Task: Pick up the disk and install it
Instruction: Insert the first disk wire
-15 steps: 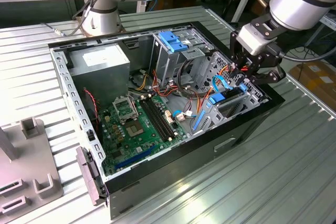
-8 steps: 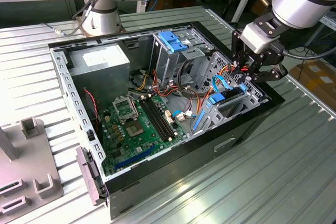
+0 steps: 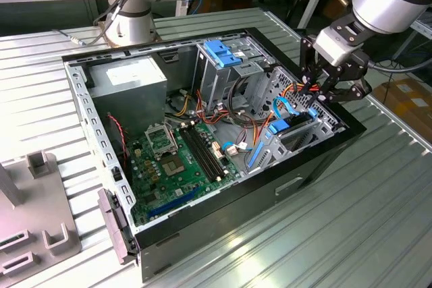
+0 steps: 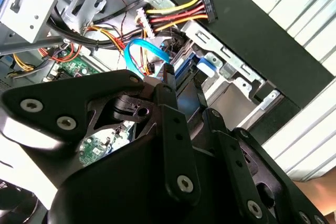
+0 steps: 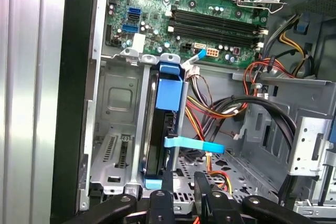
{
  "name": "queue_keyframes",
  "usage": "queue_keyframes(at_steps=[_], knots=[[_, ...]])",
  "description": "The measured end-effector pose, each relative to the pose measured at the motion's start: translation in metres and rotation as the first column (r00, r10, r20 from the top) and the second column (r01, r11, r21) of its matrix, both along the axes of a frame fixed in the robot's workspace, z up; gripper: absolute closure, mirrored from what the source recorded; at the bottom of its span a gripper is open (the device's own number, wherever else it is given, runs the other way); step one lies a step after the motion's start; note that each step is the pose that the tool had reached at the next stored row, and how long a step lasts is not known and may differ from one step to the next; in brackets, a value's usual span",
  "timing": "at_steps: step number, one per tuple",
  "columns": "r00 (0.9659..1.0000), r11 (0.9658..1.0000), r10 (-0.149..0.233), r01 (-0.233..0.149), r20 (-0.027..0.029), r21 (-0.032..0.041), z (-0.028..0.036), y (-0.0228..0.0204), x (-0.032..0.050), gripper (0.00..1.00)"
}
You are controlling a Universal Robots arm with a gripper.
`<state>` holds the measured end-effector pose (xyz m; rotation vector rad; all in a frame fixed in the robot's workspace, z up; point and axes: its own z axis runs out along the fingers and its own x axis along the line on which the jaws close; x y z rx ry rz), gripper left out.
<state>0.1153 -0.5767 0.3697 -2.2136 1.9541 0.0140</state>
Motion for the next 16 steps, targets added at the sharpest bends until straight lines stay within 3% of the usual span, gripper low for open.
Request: queue_keyframes(at_steps=[16], knots=[[0.9973, 0.9973, 0.074, -0.074, 0.0, 0.0001, 0.0, 0.0065, 0.0336, 0.7]])
